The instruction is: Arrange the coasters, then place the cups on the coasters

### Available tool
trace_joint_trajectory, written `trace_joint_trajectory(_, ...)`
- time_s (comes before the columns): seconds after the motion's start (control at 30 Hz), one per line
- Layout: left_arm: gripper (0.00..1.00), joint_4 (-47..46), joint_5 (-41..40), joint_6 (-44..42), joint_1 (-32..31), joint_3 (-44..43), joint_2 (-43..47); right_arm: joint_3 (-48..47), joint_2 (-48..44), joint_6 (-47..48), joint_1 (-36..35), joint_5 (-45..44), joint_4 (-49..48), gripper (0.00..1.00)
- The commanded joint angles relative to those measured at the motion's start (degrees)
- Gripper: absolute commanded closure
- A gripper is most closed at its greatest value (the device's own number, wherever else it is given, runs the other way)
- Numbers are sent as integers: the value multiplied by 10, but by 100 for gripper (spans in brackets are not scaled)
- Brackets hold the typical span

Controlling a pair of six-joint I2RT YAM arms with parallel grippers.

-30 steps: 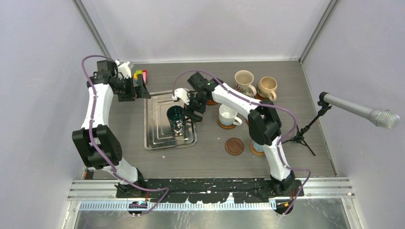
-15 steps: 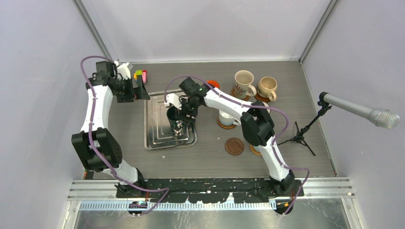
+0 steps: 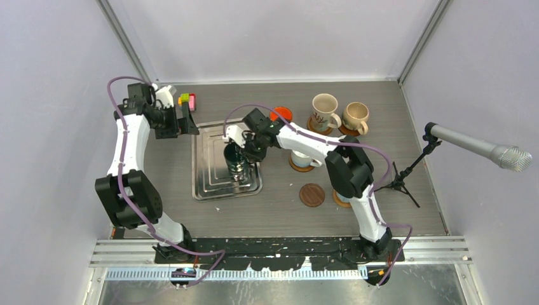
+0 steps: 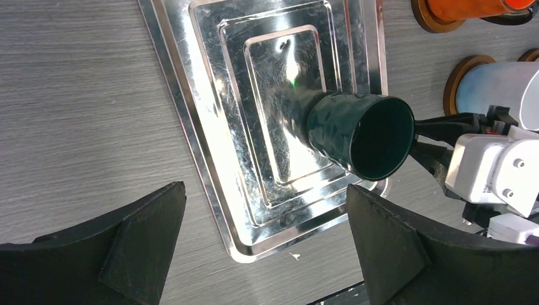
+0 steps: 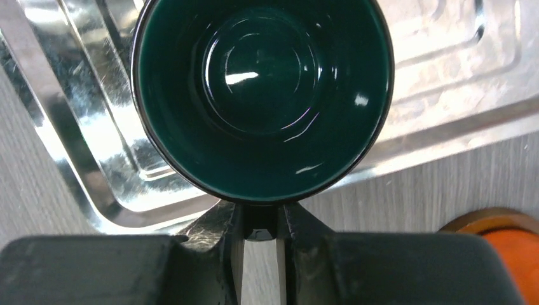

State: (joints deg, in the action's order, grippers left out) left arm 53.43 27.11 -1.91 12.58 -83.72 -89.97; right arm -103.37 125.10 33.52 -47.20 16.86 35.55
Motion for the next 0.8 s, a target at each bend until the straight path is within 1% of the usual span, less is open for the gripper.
trace_joint_trajectory(0.0, 1, -18, 20, 1, 5, 4, 18, 67, -84, -60, -6, -38, -52, 99)
trace_joint_trajectory(0.23, 1, -34, 45, 16, 5, 10, 10, 171, -206, -161, -7, -73, -130, 100)
trace_joint_trajectory(0.3, 1, -40, 55, 36, 5, 11, 9, 205, -245, -194, -7, -87, -144, 100)
trace_joint_trajectory(0.5, 1, -55, 64, 46, 5, 13, 7, 341, -392, -277, -7, -126, -187, 100)
trace_joint_trajectory(0.57, 1, -57, 67, 47, 5, 12, 5, 384, -438, -303, -7, -148, -187, 100)
trace_joint_trajectory(0.67, 1, -60, 74, 53, 5, 9, 2, 429, -505, -347, -7, -167, -155, 100)
trace_joint_trajectory(0.77, 1, -66, 82, 58, 4, 8, -4, 484, -582, -390, -7, -204, -130, 100)
